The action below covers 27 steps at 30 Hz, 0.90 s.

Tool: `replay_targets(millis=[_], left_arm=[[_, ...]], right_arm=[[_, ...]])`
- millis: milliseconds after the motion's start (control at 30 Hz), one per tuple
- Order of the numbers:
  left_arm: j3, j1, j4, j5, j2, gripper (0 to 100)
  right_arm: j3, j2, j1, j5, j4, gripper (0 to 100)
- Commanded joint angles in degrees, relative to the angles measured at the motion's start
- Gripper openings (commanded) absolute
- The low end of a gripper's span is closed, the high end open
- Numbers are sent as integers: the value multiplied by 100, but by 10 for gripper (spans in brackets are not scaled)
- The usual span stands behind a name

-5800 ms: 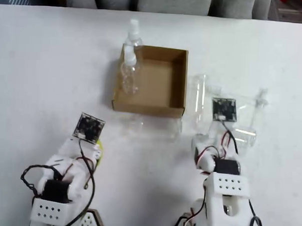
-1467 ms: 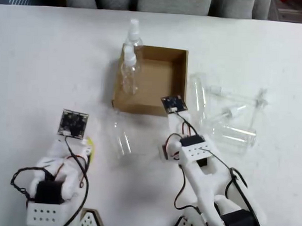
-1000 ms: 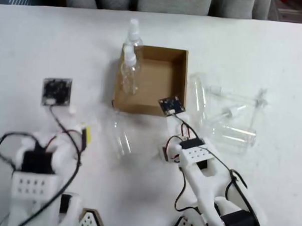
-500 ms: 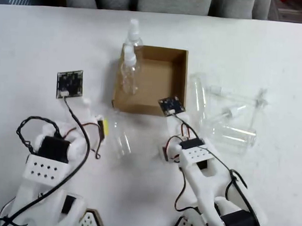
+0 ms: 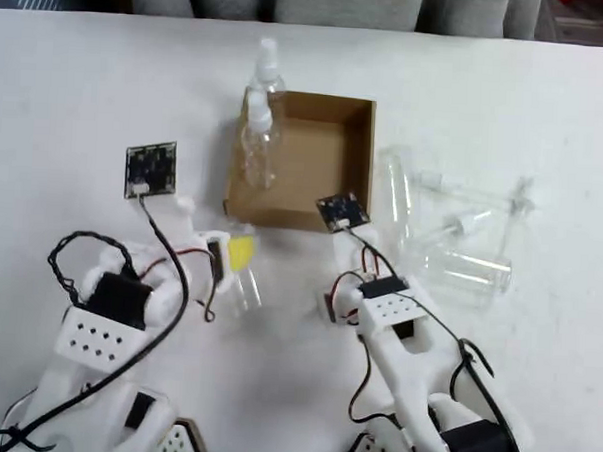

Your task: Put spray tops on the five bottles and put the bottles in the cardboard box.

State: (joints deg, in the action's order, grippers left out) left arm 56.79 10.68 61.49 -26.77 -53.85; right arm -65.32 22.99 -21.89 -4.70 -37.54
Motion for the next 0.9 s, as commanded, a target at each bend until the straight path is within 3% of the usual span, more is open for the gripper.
replay_targets(millis=[0, 267, 500, 867], left_arm=[[-501, 84, 53, -105, 514, 245], [-1284, 4, 9, -290, 2422, 245], [-1363, 4, -703, -888, 3749, 245], [-1582, -409, -923, -870, 3996, 246]], right_arm=[[9, 163, -31, -62, 136, 18], [9, 163, -110, -62, 136, 18], [9, 163, -110, -62, 136, 18], [9, 163, -101, -62, 136, 18]])
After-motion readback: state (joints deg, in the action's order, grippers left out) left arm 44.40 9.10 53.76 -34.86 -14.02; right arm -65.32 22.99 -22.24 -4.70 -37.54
